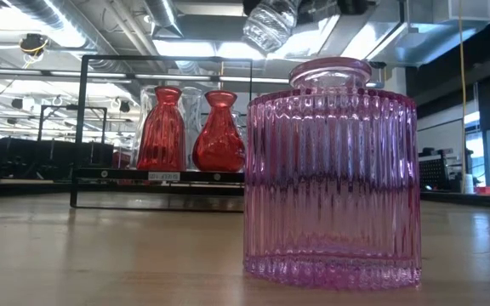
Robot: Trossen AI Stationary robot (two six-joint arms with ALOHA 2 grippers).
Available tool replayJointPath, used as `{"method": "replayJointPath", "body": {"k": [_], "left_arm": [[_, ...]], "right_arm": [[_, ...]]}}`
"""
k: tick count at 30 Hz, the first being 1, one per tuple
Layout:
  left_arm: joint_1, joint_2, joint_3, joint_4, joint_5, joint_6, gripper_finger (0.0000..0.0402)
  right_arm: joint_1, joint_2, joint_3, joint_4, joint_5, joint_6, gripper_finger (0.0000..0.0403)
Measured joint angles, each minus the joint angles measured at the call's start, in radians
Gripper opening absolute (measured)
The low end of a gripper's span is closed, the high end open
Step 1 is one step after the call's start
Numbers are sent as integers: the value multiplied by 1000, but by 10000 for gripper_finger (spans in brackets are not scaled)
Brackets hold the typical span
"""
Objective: Sort vases onto shelf
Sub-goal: Put the transparent vase on the shelf
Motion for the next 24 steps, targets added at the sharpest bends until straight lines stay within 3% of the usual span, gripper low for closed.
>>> {"method": "replayJointPath", "body": {"k": [8, 21, 24], "left_arm": [[-17, 0, 0, -68, -88, -1, 288], [-17, 0, 4, -41, -74, -18, 164], [-17, 0, 25, -58, -83, -19, 162]], "right_arm": [[2, 21, 0, 34, -22, 3, 13], [2, 35, -1, 41, -37, 16, 12], [2, 34, 0, 48, -25, 17, 18]]}}
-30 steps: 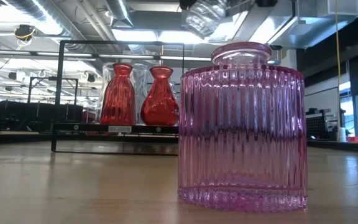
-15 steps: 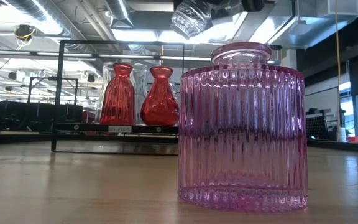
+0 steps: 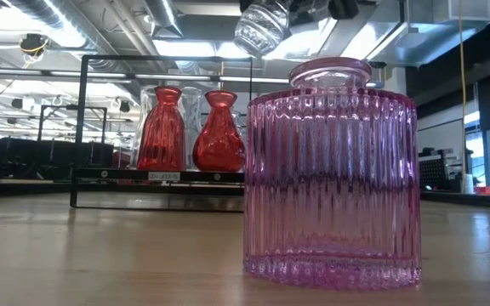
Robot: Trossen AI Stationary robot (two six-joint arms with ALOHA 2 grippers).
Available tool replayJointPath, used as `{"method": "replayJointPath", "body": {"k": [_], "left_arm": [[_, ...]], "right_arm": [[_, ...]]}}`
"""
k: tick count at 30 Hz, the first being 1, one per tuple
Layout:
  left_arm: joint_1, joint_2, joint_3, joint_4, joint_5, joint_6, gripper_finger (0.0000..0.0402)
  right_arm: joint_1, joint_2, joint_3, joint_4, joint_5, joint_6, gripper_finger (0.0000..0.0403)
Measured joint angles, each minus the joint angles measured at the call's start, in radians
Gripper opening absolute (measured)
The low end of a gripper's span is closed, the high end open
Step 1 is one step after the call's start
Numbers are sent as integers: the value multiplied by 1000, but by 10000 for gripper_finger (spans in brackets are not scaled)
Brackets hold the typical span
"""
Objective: Sort vases onto shelf
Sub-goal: Put the transparent vase on the shelf
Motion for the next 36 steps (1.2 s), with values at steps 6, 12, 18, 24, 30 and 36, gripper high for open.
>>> {"method": "replayJointPath", "body": {"k": [6, 12, 18, 24, 30, 36], "left_arm": [[29, 2, 58, -44, -49, -27, 160], [82, -1, 113, -154, -12, -93, 157], [160, -39, 111, -262, -80, -139, 156], [247, -80, 108, -367, -60, -145, 156], [350, -205, 15, -214, 59, -141, 156], [435, -467, -438, 205, 195, -192, 156]], "right_arm": [[-1, -18, 1, 61, 54, -26, 69], [-34, -50, -1, 123, 81, -52, 93], [-83, -132, 4, 130, 72, -98, 91], [-93, -208, 1, 147, 154, -133, 91], [-90, -254, 1, 85, 234, -153, 91], [-90, -264, 1, 29, 251, -154, 91]]}}
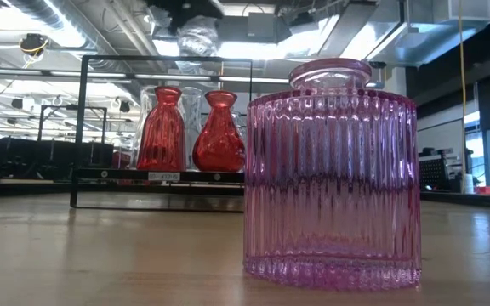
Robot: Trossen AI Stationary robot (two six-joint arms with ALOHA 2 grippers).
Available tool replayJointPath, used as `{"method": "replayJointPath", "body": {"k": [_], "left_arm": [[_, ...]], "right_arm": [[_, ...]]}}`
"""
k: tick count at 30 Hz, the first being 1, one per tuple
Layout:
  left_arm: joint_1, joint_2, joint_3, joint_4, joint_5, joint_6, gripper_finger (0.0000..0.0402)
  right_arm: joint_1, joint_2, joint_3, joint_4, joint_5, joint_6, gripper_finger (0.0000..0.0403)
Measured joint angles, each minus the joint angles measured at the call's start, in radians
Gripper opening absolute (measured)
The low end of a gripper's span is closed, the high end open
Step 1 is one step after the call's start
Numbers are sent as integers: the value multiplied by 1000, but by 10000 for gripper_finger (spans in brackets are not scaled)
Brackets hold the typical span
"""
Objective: Sort vases onto shelf
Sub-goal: Put the transparent vase on the shelf
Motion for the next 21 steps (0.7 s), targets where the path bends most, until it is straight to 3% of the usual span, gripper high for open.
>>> {"method": "replayJointPath", "body": {"k": [6, 11, 15, 21], "left_arm": [[95, -238, -482, 402, 74, -83, 156], [206, -283, -790, 729, 193, -131, 156], [301, -238, -919, 935, 252, -183, 156], [378, -121, -959, 1025, 405, -162, 156]], "right_arm": [[0, 13, 0, -2, -7, -7, 91], [0, 21, 0, 8, -19, -2, 91], [0, 19, 0, 13, -33, 31, 91], [0, 20, 0, 39, -52, 90, 91]]}}
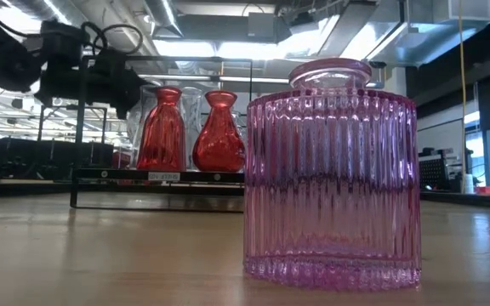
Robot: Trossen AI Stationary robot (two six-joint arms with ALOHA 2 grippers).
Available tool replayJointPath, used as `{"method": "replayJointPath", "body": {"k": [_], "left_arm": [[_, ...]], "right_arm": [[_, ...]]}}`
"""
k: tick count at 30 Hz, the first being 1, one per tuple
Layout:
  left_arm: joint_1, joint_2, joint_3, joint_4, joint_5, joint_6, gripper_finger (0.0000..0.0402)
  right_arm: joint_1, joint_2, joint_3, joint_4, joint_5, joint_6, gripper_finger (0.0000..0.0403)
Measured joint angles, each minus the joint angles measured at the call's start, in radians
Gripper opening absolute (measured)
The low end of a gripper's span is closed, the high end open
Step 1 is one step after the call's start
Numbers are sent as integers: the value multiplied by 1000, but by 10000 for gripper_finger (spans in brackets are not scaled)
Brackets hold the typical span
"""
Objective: Sort vases onto shelf
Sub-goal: Put the transparent vase on the shelf
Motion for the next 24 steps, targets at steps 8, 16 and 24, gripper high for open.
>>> {"method": "replayJointPath", "body": {"k": [8, 16, 24], "left_arm": [[9, 231, 32, 208, 119, 26, 156], [-56, 415, 135, 291, 110, 92, 156], [-202, 486, 182, 289, -177, 143, 156]], "right_arm": [[0, 1, 0, 1, 0, 60, 91], [0, 23, 0, -2, 0, 102, 91], [1, 52, 0, 9, -31, 130, 91]]}}
